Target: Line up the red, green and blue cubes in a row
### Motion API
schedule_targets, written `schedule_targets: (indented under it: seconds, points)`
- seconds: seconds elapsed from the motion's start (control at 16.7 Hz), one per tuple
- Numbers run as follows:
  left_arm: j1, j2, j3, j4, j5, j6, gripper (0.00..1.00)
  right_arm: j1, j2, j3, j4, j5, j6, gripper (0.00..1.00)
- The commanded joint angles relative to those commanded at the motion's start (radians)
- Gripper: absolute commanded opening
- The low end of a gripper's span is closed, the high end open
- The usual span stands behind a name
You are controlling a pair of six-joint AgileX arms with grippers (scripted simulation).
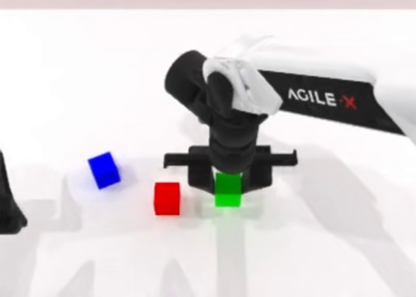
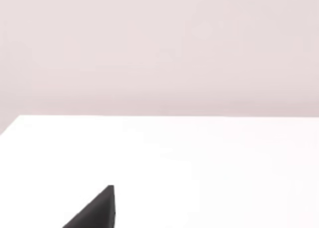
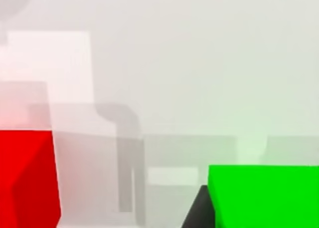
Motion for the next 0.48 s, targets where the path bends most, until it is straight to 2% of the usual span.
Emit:
schedule_targets:
  seconds: [0.24, 0.48]
  points:
    - [0.0, 0.0, 0.0, 0.0, 0.0, 0.0, 1.0, 0.0, 0.001, -0.004, 0.005, 0.0, 0.0, 0.0]
    - [0.0, 0.0, 0.0, 0.0, 0.0, 0.0, 1.0, 0.0, 0.001, -0.004, 0.005, 0.0, 0.0, 0.3]
